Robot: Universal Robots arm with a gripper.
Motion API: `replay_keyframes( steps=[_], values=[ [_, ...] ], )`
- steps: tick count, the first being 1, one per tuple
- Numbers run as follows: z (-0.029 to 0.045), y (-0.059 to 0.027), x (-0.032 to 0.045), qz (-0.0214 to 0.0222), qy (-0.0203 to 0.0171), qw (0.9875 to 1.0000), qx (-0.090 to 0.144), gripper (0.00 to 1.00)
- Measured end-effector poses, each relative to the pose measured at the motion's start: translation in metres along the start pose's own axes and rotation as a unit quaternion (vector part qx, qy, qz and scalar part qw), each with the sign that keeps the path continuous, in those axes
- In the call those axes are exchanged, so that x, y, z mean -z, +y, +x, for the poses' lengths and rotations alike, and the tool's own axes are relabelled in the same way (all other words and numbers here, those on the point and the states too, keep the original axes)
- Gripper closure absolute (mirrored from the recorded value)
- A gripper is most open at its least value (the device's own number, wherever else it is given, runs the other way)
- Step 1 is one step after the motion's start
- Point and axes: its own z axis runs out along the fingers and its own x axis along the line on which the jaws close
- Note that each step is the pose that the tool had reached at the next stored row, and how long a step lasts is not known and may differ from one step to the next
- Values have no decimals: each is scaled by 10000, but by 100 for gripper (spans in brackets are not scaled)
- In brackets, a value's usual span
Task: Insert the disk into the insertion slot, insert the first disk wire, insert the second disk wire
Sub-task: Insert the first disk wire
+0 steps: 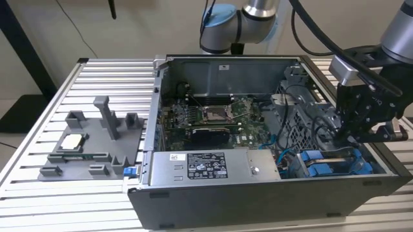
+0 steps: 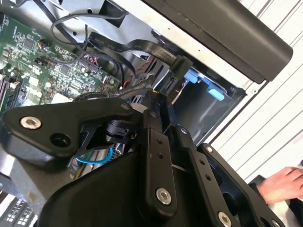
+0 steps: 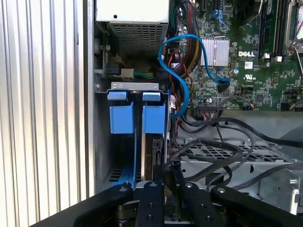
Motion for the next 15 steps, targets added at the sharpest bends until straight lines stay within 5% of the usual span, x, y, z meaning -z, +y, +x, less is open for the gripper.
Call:
replay_keyframes(
  steps=[4,15],
  values=[
    [16,-43,-17,-72,-1,10000,-1,81],
    [67,-79,-72,-85,-2,10000,-2,81]
  ],
)
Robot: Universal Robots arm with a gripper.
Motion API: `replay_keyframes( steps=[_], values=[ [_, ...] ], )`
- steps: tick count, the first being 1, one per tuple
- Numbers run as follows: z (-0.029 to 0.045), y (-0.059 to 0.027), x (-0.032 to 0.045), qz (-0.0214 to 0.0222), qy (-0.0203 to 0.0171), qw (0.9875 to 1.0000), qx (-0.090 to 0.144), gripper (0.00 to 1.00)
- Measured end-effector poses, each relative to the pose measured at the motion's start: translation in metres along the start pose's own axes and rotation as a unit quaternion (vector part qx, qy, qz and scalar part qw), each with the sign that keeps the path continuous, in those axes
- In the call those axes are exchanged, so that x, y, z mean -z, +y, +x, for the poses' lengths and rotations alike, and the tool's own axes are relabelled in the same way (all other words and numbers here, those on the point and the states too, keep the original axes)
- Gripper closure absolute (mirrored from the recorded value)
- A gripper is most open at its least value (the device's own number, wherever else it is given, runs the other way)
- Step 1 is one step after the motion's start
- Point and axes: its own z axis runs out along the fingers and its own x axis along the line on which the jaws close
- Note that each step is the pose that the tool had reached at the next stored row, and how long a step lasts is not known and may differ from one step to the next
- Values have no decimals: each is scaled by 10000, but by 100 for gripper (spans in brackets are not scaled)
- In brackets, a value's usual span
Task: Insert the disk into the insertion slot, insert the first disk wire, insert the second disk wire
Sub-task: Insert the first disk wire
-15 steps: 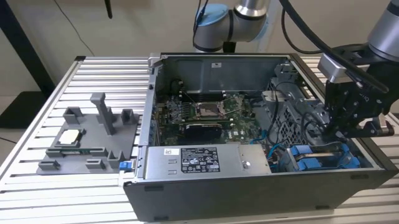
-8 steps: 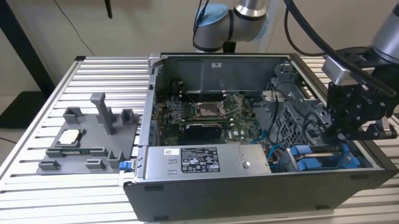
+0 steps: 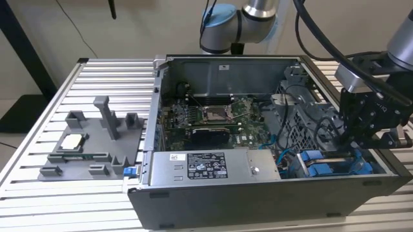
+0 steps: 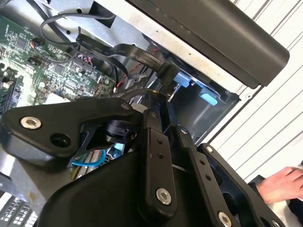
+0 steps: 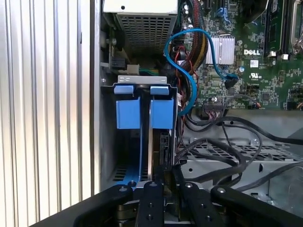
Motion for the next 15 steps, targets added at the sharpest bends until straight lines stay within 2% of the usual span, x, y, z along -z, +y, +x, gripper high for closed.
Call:
replay_keyframes(
  steps=[12,15],
  values=[
    [2,0,-51,0,-13,10000,0,81],
    [2,0,-64,1,-40,10000,0,81]
  ],
)
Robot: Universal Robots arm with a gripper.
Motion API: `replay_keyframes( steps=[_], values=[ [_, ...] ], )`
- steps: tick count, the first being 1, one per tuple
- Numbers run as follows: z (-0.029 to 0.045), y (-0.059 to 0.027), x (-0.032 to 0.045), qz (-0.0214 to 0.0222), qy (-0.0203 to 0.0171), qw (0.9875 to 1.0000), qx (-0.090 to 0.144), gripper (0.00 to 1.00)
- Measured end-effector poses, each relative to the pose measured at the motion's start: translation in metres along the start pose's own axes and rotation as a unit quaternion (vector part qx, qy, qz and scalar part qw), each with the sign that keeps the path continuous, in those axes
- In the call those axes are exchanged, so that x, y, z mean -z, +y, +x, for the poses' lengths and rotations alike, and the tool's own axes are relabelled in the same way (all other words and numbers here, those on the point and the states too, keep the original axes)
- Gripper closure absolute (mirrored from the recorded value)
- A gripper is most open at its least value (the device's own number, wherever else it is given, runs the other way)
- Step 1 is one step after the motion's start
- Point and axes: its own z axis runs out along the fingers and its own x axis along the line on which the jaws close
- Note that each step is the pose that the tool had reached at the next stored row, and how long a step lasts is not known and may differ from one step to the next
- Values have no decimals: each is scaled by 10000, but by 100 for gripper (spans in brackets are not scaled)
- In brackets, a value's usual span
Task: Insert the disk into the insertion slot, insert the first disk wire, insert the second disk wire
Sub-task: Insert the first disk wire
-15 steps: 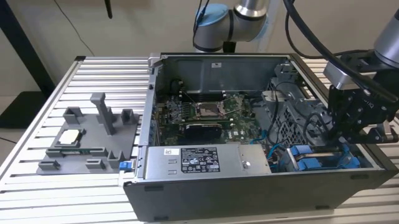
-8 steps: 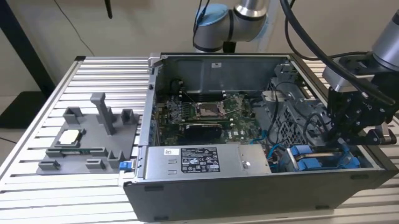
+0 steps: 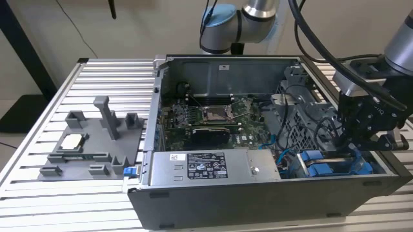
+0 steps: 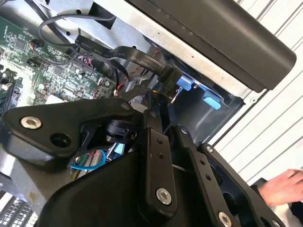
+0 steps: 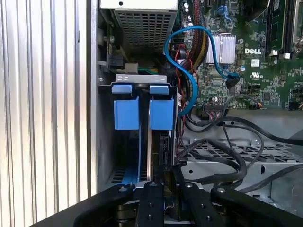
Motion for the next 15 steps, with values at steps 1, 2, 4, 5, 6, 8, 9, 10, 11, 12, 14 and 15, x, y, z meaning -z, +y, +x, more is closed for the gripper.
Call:
replay_keyframes(
  steps=[1,2,4,5,6,8,9,10,11,12,14,15],
  values=[
    [0,0,-3,0,-5,10000,0,81],
    [1,0,-7,0,-10,10000,0,81],
    [1,0,-18,1,-20,10000,0,81],
    [3,0,-21,0,-22,10000,0,81],
    [5,0,-20,0,-21,10000,0,81],
    [9,0,-24,0,-19,10000,0,81],
    [9,-1,-31,0,-19,10000,0,81],
    [11,0,-38,-1,-18,10000,-1,80],
    [11,-1,-43,0,-18,10000,-1,80],
    [11,-1,-43,0,-18,10000,-1,74],
    [12,-1,-44,0,-19,10000,0,67],
    [13,-1,-36,0,-19,10000,0,67]
  ],
)
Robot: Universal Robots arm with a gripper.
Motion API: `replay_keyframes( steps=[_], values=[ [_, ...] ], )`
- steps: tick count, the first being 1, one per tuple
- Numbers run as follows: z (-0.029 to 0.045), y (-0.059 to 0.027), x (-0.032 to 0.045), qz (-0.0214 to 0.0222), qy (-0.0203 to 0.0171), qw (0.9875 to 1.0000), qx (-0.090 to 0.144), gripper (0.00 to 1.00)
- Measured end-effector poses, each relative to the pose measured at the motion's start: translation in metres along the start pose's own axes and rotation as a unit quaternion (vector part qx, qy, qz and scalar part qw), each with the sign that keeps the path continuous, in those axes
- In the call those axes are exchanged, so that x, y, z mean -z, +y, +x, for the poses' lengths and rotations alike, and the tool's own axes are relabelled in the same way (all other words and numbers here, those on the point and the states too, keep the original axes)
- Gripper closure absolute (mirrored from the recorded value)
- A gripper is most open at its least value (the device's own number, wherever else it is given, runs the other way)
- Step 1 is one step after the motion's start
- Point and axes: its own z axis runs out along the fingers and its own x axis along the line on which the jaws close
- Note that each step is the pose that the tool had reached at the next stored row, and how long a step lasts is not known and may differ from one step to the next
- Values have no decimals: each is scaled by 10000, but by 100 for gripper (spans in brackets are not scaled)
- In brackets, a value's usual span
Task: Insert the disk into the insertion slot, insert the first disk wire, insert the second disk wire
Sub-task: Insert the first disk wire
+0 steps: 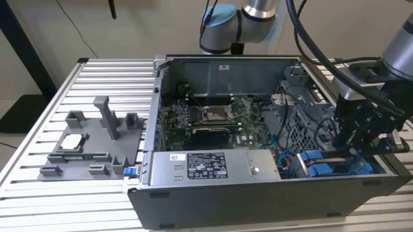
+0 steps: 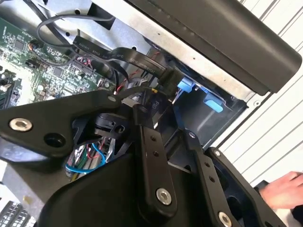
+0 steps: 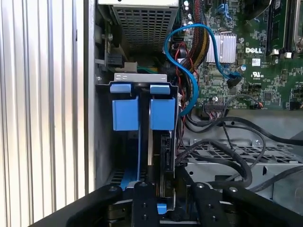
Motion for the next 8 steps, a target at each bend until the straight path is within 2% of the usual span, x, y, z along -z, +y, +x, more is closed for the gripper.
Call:
replay_keyframes(
  steps=[2,8],
  values=[
    [-1,0,66,0,-2,10000,0,67],
    [-8,-2,337,0,-1,10000,0,67]
  ],
)
